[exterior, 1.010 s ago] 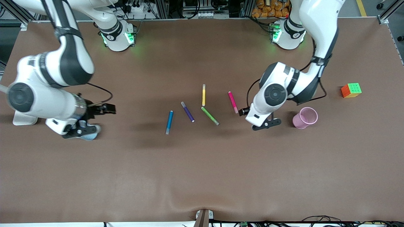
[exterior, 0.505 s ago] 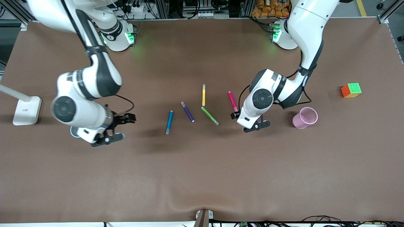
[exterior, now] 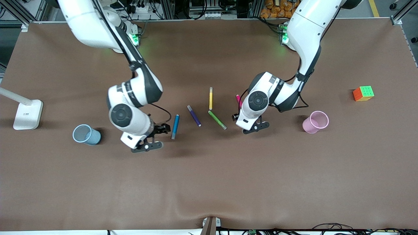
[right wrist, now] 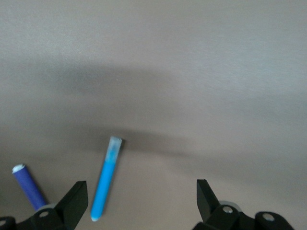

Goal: Place pink and blue markers in matching cups
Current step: 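Close the left gripper on the pink marker while the right gripper grasps the blue marker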

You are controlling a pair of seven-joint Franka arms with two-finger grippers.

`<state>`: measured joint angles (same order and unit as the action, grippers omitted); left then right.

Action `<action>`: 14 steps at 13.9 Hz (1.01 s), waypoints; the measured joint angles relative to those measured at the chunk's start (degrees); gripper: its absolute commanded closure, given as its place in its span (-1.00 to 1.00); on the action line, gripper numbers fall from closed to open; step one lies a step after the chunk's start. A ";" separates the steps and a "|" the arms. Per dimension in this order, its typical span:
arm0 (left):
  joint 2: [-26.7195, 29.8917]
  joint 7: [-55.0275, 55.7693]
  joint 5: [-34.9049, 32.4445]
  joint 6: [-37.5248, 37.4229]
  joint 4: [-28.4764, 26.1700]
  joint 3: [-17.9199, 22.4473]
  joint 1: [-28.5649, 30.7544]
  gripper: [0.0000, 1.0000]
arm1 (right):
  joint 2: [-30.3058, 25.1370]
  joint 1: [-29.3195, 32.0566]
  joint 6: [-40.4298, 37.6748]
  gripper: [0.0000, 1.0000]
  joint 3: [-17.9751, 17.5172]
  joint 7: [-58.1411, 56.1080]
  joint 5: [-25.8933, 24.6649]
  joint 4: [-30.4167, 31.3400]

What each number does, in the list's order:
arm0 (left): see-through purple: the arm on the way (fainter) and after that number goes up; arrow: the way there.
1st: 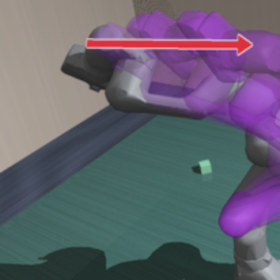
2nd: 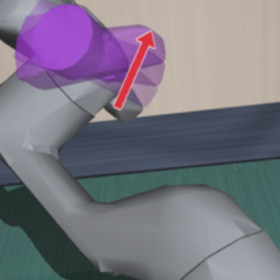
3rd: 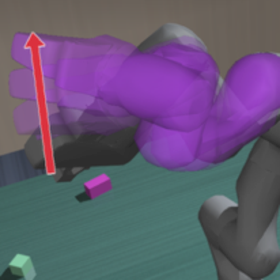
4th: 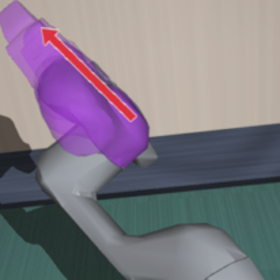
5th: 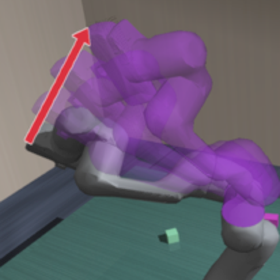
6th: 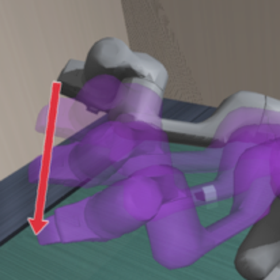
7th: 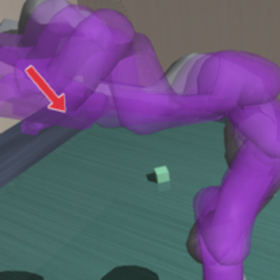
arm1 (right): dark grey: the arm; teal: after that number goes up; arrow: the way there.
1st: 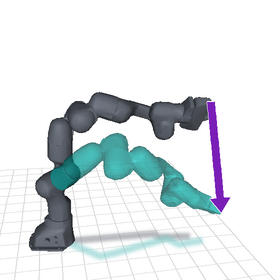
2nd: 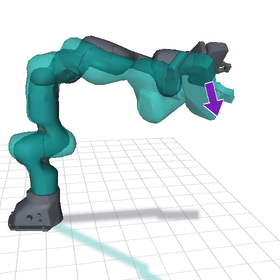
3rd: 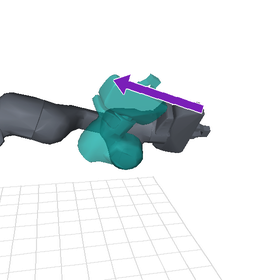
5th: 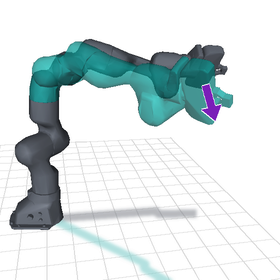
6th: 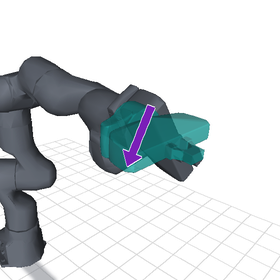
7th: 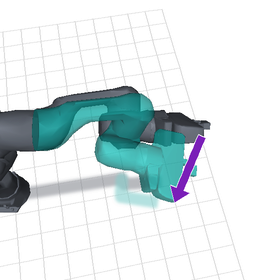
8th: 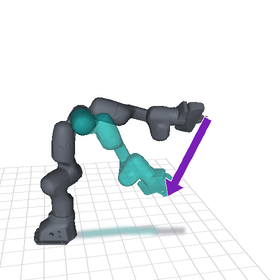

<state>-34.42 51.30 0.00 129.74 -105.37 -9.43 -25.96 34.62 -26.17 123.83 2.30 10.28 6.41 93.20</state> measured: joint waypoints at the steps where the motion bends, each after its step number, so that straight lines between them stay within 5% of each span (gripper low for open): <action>1: -0.06 0.12 0.00 0.00 -0.16 0.00 -0.04 -0.29 | 1.32 -0.61 1.69 -1.00 0.07 1.19 -1.17 0.01; 3: -0.15 0.18 0.00 0.04 -0.73 0.02 -0.03 -0.28 | 3.27 -1.92 3.46 -1.00 0.08 5.95 -4.46 0.01; 9: -0.20 0.20 0.00 1.07 -1.48 0.03 -0.03 0.41 | 6.76 -5.03 5.94 -1.00 0.08 13.05 -5.66 0.00; 13: -0.46 0.20 0.00 1.48 -1.65 0.09 -0.02 0.38 | 7.75 -6.63 7.02 -1.00 0.08 15.65 -5.64 0.30; 14: -0.58 0.20 0.00 1.59 -1.69 0.10 -0.02 0.50 | 7.85 -6.64 7.70 -1.00 0.11 15.76 -5.64 0.73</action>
<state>-35.00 51.50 0.00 131.33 -107.06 -9.33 -25.98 42.47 -32.81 131.53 2.41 26.05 0.77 93.92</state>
